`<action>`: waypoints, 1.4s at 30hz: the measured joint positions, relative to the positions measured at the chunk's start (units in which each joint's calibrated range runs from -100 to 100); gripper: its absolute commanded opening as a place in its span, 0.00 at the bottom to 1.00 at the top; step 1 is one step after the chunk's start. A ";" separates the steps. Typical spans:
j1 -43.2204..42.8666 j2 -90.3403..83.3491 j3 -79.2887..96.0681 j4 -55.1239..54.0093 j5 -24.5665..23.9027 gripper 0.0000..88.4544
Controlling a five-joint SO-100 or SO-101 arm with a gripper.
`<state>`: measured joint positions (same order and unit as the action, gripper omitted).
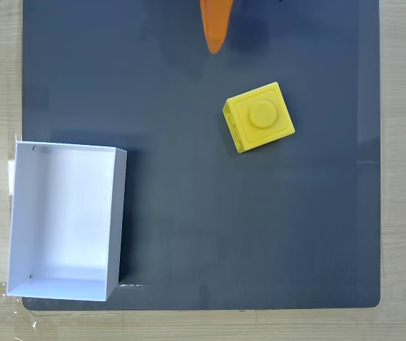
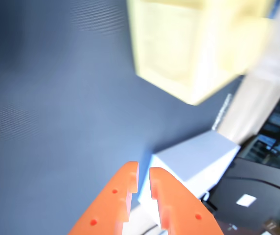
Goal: Grasp a yellow block and put it in the box
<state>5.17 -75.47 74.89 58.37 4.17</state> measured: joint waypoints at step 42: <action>-9.45 82.01 -59.53 16.27 8.24 0.58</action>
<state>-4.27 6.53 15.36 74.64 12.41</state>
